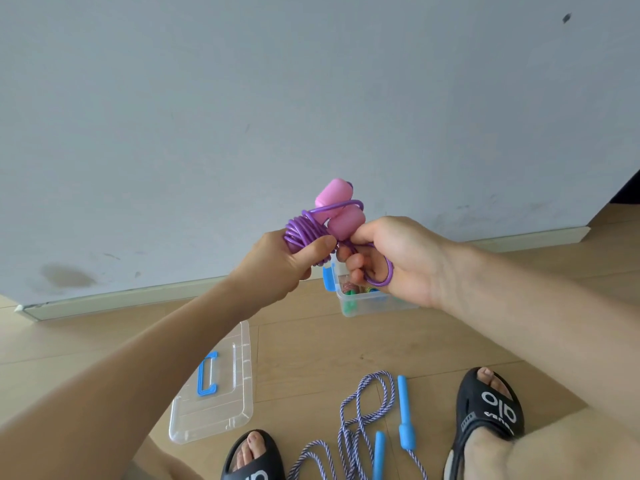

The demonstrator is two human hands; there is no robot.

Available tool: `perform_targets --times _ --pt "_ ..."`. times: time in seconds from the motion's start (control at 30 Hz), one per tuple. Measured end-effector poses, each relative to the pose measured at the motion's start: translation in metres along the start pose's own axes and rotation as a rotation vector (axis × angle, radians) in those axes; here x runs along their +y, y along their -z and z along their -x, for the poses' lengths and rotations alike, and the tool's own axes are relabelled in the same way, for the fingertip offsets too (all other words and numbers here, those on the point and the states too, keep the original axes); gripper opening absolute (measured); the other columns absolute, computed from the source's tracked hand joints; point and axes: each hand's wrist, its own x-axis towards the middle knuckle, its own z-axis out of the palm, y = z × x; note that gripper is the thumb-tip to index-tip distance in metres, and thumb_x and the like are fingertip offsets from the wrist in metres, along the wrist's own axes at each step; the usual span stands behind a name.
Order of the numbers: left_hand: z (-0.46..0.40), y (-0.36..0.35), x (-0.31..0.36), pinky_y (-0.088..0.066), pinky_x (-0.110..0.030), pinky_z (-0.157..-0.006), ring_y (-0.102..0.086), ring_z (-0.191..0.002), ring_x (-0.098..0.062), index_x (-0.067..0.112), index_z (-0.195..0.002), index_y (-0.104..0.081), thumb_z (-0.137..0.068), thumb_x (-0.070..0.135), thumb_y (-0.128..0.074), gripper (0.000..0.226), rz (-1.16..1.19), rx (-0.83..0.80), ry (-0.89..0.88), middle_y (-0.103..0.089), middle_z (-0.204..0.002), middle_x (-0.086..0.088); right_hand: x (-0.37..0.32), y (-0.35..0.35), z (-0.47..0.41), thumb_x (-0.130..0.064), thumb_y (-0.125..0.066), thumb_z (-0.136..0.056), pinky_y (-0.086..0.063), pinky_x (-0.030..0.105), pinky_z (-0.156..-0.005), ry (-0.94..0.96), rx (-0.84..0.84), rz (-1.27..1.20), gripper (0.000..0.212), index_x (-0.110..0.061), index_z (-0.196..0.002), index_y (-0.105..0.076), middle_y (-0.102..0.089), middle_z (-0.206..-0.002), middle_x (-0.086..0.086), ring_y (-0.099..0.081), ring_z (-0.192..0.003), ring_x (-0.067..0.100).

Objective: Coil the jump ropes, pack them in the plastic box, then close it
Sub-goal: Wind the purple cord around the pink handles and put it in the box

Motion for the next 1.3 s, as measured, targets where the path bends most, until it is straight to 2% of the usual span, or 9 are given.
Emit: perform_targets --times 0.17,0.3,0.47,0.63,0.77,0.9,1.03,1.17,1.3 --pt "-0.005 -0.002 -0.006 -0.033 -0.022 -0.050 -0.037 -0.054 -0.012 0.009 -0.079 -0.056 -0.084 0.049 -0.067 0.041 -0.276 0.177 -0.070 -0.046 -0.062 0.003 0.002 -0.015 0.016 0.006 -0.031 -0.095 -0.053 0.025 -0.052 0.125 0.011 0.227 0.033 -0.001 -0.086 -0.062 -0.060 -0.080 0.018 -0.057 -0.060 0.021" --pt "-0.003 0.002 -0.007 -0.035 -0.024 -0.052 -0.043 -0.058 -0.012 0.011 -0.090 -0.054 -0.078 0.056 -0.070 0.049 -0.362 0.212 -0.083 -0.052 -0.068 0.005 -0.007 -0.017 0.020 -0.003 -0.040 -0.099 -0.056 0.027 -0.058 0.176 0.051 0.185 0.022 0.001 -0.090 -0.060 -0.068 -0.079 0.021 -0.064 -0.061 0.024" --pt "0.002 -0.009 -0.002 -0.037 -0.031 -0.052 -0.044 -0.056 -0.016 0.013 -0.087 -0.044 -0.072 0.048 -0.058 0.041 -0.401 0.219 -0.143 -0.053 -0.068 0.002 -0.005 -0.022 0.020 -0.010 -0.048 -0.101 -0.061 0.038 -0.065 0.320 0.093 0.394 0.022 -0.001 -0.082 -0.053 -0.073 -0.078 0.024 -0.072 -0.069 0.039" --pt "0.000 -0.012 0.000 -0.037 -0.028 -0.051 -0.046 -0.056 -0.016 0.012 -0.084 -0.050 -0.072 0.059 -0.056 0.049 -0.340 0.270 -0.121 -0.056 -0.066 0.003 -0.011 -0.015 0.021 -0.019 -0.063 -0.095 -0.062 0.040 -0.068 0.413 0.107 0.513 0.019 -0.005 -0.102 -0.053 -0.075 -0.076 0.012 -0.073 -0.070 0.032" --pt "0.001 -0.017 0.003 -0.035 -0.025 -0.050 -0.044 -0.054 -0.011 0.015 -0.083 -0.049 -0.075 0.060 -0.059 0.046 -0.309 0.287 -0.091 -0.054 -0.065 0.005 -0.004 -0.012 0.019 -0.026 -0.060 -0.097 -0.058 0.039 -0.056 0.571 0.218 0.791 0.013 -0.013 -0.095 -0.060 -0.070 -0.063 0.002 -0.065 -0.052 0.016" --pt "0.003 -0.017 0.007 -0.039 -0.020 -0.048 -0.051 -0.056 -0.007 0.018 -0.088 -0.049 -0.080 0.059 -0.064 0.045 -0.318 0.330 -0.146 -0.054 -0.066 0.006 -0.007 -0.005 0.012 -0.040 -0.060 -0.094 -0.035 0.029 -0.053 0.862 0.397 1.217 0.024 -0.018 -0.085 -0.064 -0.055 -0.054 -0.004 -0.048 -0.050 0.015" --pt "0.008 -0.017 0.012 -0.045 -0.027 -0.054 -0.056 -0.056 -0.010 0.029 -0.124 -0.038 -0.081 0.050 -0.068 0.056 -0.271 0.309 -0.213 -0.061 -0.063 0.003 -0.010 -0.001 0.007 -0.030 -0.063 -0.093 -0.033 0.026 -0.051 0.968 0.325 1.107 0.017 -0.015 -0.086 -0.061 -0.046 -0.051 -0.008 -0.043 -0.049 0.012" --pt "0.010 -0.013 0.015 -0.052 -0.036 -0.058 -0.059 -0.061 -0.017 0.033 -0.111 -0.045 -0.081 0.040 -0.072 0.041 -0.224 0.272 -0.334 -0.064 -0.071 0.004 -0.010 -0.002 0.007 -0.025 -0.064 -0.094 -0.028 0.018 -0.051 1.005 0.272 1.085 0.013 -0.014 -0.088 -0.060 -0.040 -0.049 -0.011 -0.044 -0.050 0.009" --pt "0.010 -0.006 0.020 -0.047 -0.021 -0.061 -0.058 -0.072 -0.011 0.031 -0.102 -0.055 -0.080 0.030 -0.075 0.029 -0.215 0.247 -0.363 -0.065 -0.082 0.007 -0.010 -0.002 0.007 -0.023 -0.065 -0.094 -0.028 0.017 -0.050 1.036 0.253 1.073 0.014 -0.011 -0.090 -0.060 -0.038 -0.049 -0.009 -0.041 -0.049 0.011"
